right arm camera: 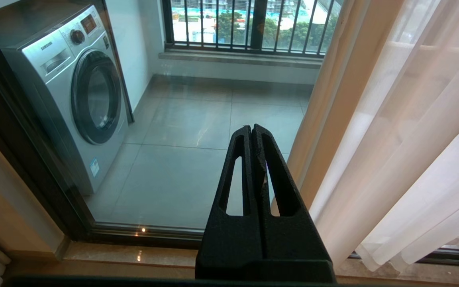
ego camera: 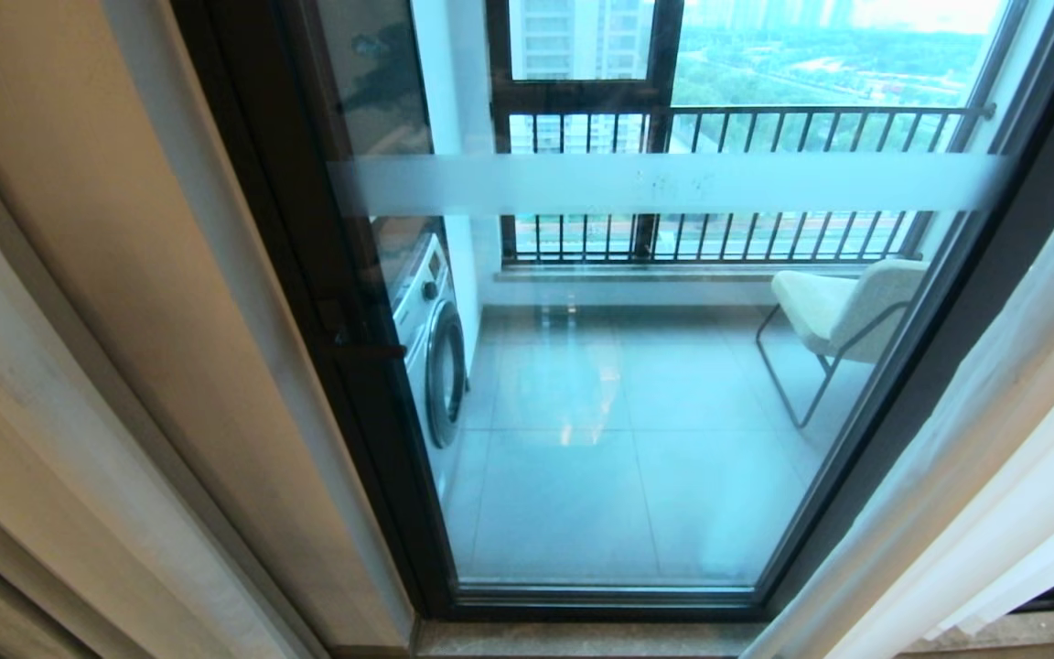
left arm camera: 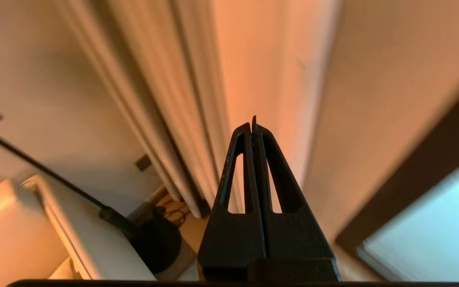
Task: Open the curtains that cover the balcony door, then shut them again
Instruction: Close the inner curtains on both sides
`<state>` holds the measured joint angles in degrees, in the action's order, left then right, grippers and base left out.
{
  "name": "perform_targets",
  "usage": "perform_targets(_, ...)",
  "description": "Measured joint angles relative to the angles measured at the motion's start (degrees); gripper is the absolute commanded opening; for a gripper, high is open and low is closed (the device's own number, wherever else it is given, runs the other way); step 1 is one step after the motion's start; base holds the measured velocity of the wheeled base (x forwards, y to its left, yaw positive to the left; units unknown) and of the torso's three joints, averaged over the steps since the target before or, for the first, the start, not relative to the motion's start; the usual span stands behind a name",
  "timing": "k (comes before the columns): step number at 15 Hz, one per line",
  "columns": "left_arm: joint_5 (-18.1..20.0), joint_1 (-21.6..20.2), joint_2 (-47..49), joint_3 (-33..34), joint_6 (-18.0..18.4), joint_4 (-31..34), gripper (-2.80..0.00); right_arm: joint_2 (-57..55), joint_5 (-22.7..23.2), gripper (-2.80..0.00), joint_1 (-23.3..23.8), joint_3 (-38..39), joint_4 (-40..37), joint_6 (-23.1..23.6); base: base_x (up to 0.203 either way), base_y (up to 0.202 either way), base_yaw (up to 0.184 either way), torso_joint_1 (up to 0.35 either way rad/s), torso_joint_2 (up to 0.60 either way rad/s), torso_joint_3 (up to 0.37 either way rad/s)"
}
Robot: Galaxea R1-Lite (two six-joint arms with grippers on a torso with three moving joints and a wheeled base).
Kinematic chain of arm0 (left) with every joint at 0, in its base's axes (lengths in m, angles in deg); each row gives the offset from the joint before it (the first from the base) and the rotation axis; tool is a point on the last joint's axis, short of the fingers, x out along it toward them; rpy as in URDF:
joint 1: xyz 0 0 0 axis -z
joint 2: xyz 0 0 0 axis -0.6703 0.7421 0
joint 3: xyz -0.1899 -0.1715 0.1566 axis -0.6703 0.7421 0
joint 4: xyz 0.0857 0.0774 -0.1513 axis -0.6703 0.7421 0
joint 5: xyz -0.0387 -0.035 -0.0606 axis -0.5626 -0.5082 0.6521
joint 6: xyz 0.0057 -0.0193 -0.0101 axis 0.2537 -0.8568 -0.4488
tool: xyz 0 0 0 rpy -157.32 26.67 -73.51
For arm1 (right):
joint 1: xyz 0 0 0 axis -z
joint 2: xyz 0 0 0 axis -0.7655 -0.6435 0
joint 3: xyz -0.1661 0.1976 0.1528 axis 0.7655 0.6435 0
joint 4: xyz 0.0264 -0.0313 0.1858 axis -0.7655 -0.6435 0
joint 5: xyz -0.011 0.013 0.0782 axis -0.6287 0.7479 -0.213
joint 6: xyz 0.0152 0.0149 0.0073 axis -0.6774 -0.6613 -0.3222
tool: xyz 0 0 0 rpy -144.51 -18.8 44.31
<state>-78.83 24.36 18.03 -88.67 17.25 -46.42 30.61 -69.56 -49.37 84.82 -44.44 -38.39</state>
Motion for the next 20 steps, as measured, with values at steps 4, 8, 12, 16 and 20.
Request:
perform_targets(4,0.9,-4.0,7.9,-0.7,-2.0,-8.8,-2.80,0.0,0.0,-2.80,0.0,0.0,0.0,0.0,0.000,0.000,0.000,0.000,0.00,0.000)
perform_targets(8,2.4,-4.3,11.9,0.4,-2.9,-12.7,-2.80,0.0,0.0,-2.80,0.0,0.0,0.0,0.0,0.000,0.000,0.000,0.000,0.00,0.000)
perform_targets(12,5.0,-4.3,14.7,1.3,-7.1,-12.9,0.00,0.0,0.0,-2.80,0.0,0.0,0.0,0.0,0.000,0.000,0.000,0.000,0.00,0.000)
perform_targets(16,6.1,-5.0,19.3,1.9,-7.5,-20.5,0.00,0.0,0.0,-2.80,0.0,0.0,0.0,0.0,0.000,0.000,0.000,0.000,0.00,0.000)
perform_targets(20,6.3,-8.8,26.5,2.1,-7.2,-30.8,0.00,0.0,0.0,-2.80,0.0,0.0,0.0,0.0,0.000,0.000,0.000,0.000,0.00,0.000)
